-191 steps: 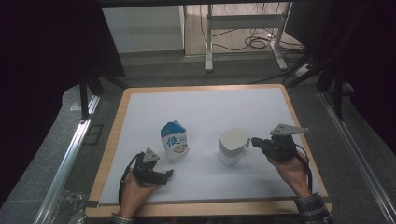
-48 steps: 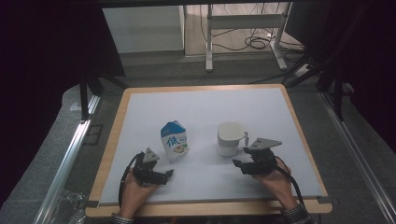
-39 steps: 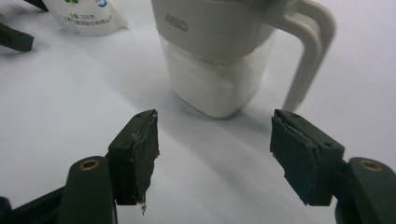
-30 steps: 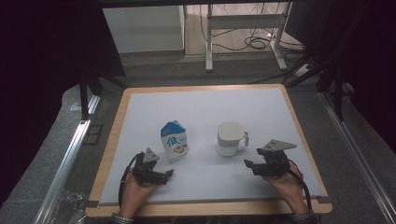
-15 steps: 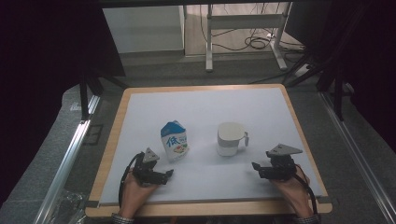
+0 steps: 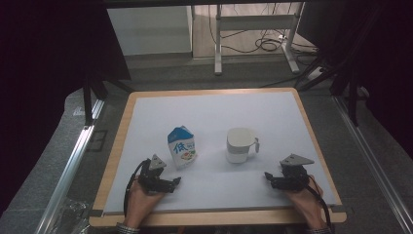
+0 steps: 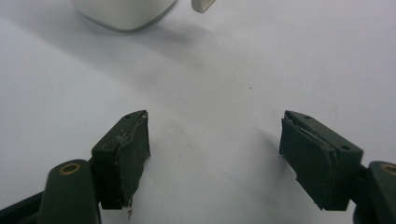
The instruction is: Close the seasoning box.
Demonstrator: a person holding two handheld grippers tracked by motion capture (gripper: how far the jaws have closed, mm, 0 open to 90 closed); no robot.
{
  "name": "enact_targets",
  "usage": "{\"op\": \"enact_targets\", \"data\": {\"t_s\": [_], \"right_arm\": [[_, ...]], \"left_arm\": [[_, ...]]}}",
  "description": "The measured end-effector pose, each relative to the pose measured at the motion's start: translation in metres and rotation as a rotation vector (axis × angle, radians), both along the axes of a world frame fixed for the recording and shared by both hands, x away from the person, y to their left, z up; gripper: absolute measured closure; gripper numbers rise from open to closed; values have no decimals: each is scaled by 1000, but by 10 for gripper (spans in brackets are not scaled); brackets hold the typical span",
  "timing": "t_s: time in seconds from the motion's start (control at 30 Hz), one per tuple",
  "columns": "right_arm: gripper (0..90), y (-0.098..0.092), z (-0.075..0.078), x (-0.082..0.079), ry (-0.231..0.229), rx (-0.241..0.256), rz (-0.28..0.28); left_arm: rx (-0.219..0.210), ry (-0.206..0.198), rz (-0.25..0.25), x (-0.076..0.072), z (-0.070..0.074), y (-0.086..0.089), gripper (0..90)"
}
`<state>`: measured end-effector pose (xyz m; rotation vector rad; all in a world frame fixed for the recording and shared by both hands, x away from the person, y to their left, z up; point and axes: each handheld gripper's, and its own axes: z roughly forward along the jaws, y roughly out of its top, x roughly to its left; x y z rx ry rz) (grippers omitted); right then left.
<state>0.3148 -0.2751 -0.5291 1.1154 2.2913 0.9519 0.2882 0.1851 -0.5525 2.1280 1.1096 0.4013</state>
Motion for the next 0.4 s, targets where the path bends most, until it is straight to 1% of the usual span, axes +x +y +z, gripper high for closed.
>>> {"op": "enact_targets", "data": {"t_s": [0.07,0.17,0.4], "right_arm": [[238,-2,-1,0,-1,12,-2],[221,-2,-1,1,4,12,-10],[218,-2,-2,1,8,14,-11]], "left_arm": [[0,0,0,0,0,0,63],[0,0,0,0,0,0,63],[0,1,0,0,0,0,63]]}}
